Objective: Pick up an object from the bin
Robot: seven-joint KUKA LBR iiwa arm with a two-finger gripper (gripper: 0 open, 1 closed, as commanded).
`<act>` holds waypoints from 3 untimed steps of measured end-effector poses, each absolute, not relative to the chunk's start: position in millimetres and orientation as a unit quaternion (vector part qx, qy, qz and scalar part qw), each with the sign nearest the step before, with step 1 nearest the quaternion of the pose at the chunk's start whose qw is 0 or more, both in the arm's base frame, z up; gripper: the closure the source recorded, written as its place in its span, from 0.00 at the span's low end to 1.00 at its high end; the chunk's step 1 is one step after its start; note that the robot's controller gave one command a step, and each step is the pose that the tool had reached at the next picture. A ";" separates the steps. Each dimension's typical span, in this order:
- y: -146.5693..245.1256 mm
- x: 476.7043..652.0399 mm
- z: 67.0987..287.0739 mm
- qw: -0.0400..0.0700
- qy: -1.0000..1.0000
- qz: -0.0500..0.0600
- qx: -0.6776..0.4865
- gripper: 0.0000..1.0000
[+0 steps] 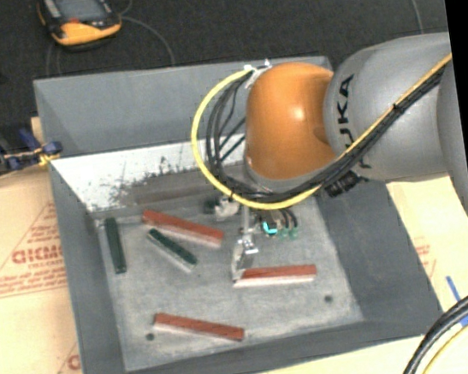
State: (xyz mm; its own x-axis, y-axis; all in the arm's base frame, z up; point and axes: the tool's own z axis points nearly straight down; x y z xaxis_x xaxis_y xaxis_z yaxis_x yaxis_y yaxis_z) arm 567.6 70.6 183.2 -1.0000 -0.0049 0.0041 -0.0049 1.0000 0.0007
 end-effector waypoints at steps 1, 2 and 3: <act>70.4 569.1 187.5 -0.001 -1.000 -0.001 0.002 0.00; 48.1 556.5 146.5 -0.006 -1.000 -0.001 -0.020 0.00; 14.4 539.6 83.5 0.001 -1.000 0.000 0.029 1.00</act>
Offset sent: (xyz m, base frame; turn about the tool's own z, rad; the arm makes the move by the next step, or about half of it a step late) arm -0.0378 -0.0638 -0.1132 0.1141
